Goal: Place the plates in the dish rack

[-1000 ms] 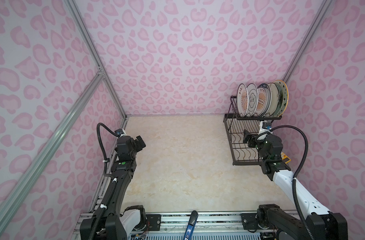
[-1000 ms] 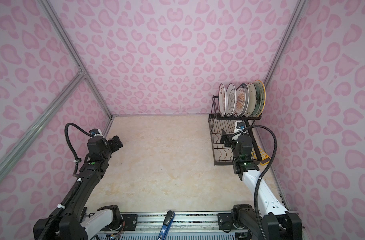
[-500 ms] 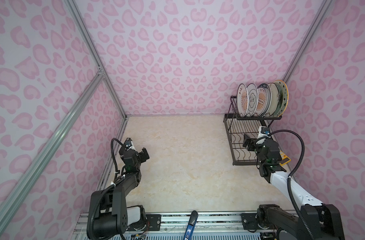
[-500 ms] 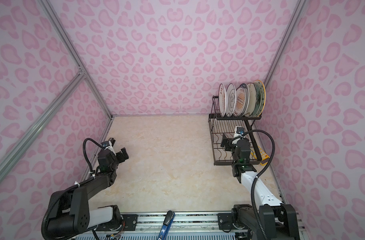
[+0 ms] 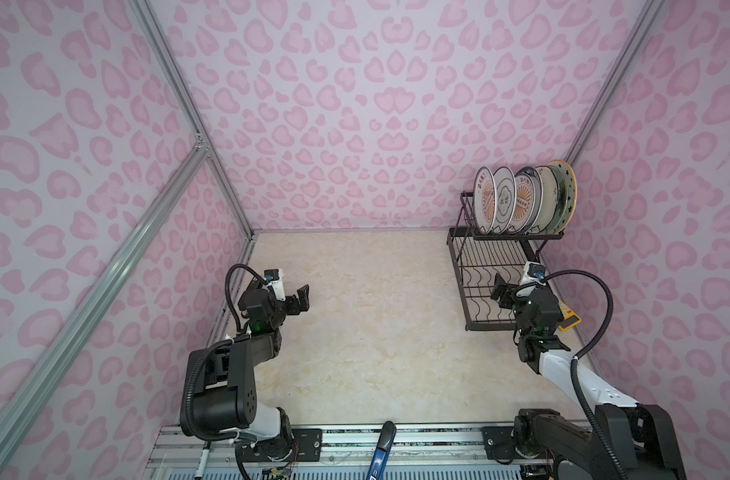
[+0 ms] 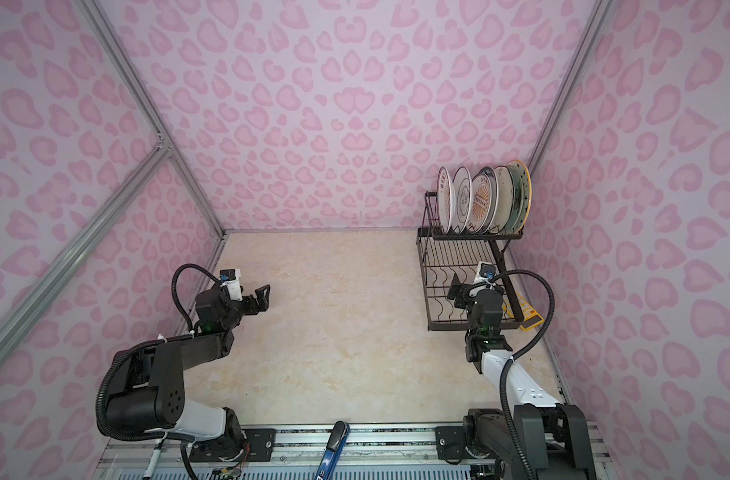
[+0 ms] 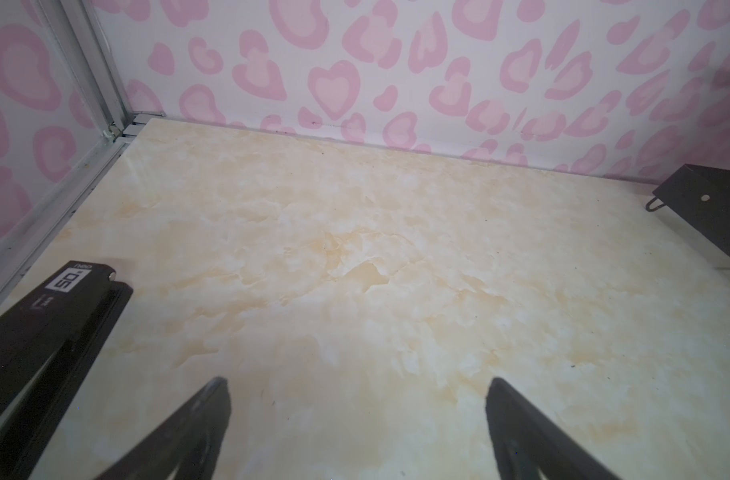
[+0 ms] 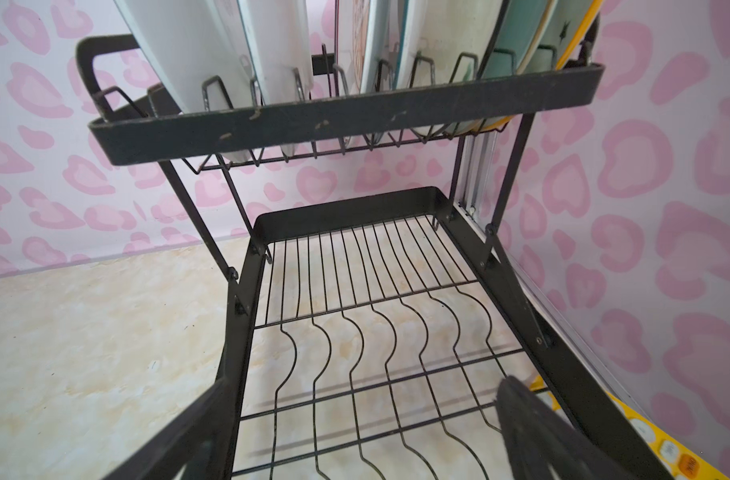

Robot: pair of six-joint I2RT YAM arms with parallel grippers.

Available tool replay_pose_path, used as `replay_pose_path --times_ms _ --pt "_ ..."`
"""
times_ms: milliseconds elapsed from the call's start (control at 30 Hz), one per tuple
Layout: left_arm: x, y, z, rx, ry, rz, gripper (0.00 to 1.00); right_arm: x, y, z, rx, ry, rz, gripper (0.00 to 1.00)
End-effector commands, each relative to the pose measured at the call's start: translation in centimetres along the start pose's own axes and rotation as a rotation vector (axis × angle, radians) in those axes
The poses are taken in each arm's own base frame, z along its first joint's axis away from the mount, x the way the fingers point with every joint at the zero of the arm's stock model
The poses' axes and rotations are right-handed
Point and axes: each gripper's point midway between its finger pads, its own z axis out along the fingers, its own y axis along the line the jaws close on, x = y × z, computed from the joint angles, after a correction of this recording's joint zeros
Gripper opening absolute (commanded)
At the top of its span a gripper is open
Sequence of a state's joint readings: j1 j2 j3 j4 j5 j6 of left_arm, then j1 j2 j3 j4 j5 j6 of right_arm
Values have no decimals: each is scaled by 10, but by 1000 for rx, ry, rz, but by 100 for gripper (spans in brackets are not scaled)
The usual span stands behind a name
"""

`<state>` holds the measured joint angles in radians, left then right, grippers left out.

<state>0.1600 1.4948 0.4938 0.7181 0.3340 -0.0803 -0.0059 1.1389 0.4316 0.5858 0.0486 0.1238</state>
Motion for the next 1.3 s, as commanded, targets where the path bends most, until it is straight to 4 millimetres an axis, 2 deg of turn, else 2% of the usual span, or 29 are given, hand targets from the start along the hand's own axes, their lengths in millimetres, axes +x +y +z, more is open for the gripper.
replay_pose_path --times_ms 0,133,333,467,600,700,833,967,1267 --pt "-1 0 7 9 32 1 97 -12 -1 1 9 -56 20 97" --pt "-1 5 15 -1 68 -17 97 -11 -3 -2 13 -56 9 97" --pt "-3 12 10 -61 44 -20 98 -12 -11 -9 44 -55 -15 97" --pt "-8 8 -11 -75 -67 7 98 -14 -13 -11 47 -55 -16 97" --pt "-3 -11 -42 -17 -215 82 98 -13 -14 -11 45 -56 -5 97" --pt "-1 -8 -47 4 -281 43 98 -12 -13 -10 35 -55 2 97" --pt "5 -13 -30 24 -185 76 98 -9 -13 -12 33 -53 4 97" --pt "7 -15 -27 15 -162 98 98 -3 -21 -13 72 -49 34 97" --pt "6 -15 -23 -25 -150 112 98 10 -23 -10 71 -27 20 97"
